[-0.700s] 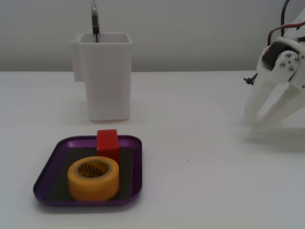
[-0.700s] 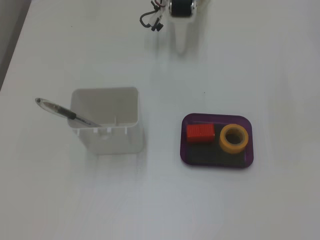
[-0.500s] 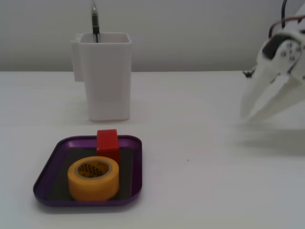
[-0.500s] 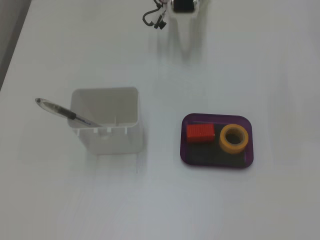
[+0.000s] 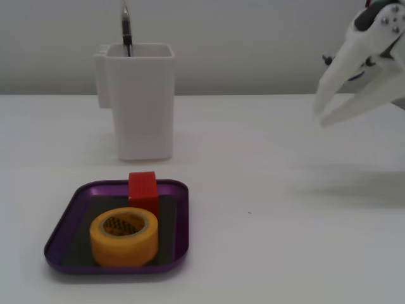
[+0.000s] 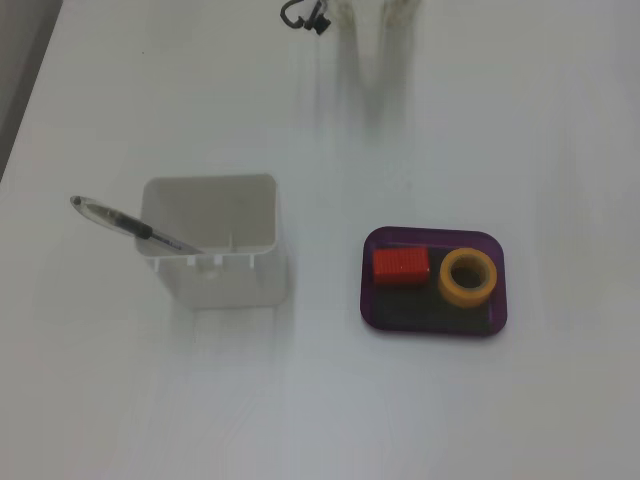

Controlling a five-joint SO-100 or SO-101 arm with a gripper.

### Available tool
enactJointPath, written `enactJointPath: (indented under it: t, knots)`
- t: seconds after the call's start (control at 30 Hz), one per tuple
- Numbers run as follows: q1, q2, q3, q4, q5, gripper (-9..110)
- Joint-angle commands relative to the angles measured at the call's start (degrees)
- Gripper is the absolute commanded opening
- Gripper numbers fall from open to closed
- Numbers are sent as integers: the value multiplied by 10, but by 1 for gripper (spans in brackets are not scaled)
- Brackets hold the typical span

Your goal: Remove the cube from the box.

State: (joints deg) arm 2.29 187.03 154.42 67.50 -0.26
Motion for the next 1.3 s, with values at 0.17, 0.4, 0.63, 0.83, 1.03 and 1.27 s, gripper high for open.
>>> enactJointPath:
  t: [0.17,0.4,0.63,0.83,1.03,1.27]
  knots:
    - [-75,-449,-399,31,2,0]
    - [-141,-810,-752,101,1,6]
    - [-139,-1076,-1019,145,1,22]
    - [-127,-1225,-1129,149,0,22]
    - [-76,-1286,-1150,162,-4,22]
    - [-48,-1298,-1147,158,-7,22]
